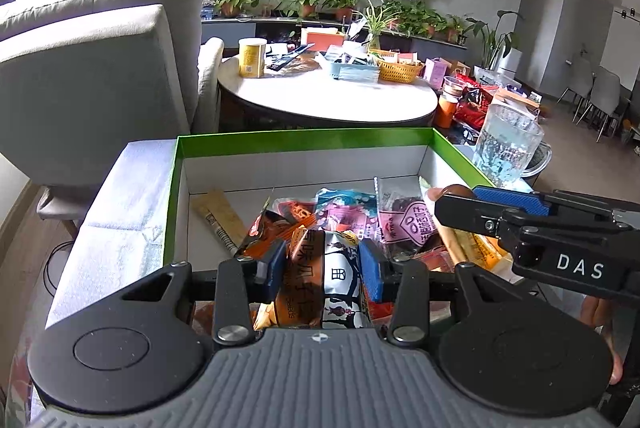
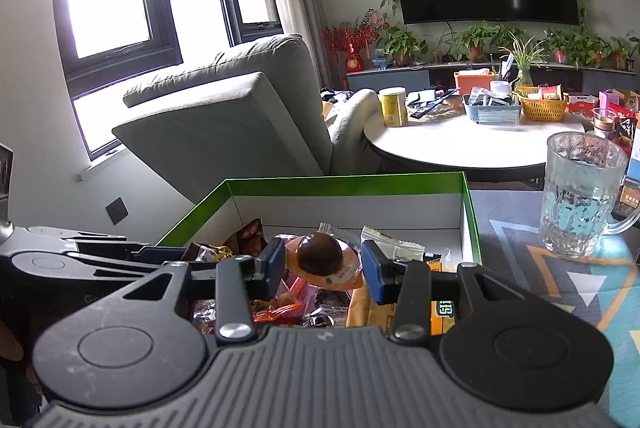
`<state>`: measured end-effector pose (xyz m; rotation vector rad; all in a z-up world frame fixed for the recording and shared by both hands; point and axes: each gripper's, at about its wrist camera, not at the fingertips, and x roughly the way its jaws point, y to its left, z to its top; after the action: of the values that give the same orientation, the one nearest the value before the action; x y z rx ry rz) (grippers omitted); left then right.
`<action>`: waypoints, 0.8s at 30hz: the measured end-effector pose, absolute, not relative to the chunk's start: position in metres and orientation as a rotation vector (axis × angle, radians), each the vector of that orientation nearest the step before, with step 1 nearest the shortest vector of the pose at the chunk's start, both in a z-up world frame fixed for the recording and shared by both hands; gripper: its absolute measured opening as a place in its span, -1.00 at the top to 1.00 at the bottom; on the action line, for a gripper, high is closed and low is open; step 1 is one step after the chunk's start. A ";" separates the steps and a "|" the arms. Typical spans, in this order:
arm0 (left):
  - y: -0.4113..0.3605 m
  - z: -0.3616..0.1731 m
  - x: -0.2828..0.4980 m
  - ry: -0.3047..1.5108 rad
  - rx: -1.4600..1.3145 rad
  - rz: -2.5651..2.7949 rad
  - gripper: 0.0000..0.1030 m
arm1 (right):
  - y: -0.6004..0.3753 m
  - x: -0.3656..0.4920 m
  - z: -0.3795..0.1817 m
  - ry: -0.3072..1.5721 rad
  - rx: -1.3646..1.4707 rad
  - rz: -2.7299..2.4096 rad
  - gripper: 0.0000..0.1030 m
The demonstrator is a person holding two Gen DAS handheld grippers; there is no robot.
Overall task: Organize snacks
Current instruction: 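Lower the brown bag and chocolate into the green box, open both tools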
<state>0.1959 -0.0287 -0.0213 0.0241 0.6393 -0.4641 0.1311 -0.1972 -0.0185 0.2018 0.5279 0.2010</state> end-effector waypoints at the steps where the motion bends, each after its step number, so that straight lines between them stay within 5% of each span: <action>1: -0.028 -0.022 0.196 0.641 0.023 -0.461 0.27 | -0.198 0.132 -0.019 0.530 0.205 0.199 0.28; 8: -0.027 -0.025 0.195 0.639 0.047 -0.395 -0.09 | -0.205 0.132 -0.026 0.563 0.270 0.165 0.17; 24: -0.021 -0.016 0.164 0.611 0.038 -0.361 -0.16 | -0.194 0.108 -0.020 0.566 0.275 0.166 0.14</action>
<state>0.1635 -0.0212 -0.0163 0.0382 0.6112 -0.3609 0.1077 -0.1943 -0.0203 0.2747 0.5660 0.1658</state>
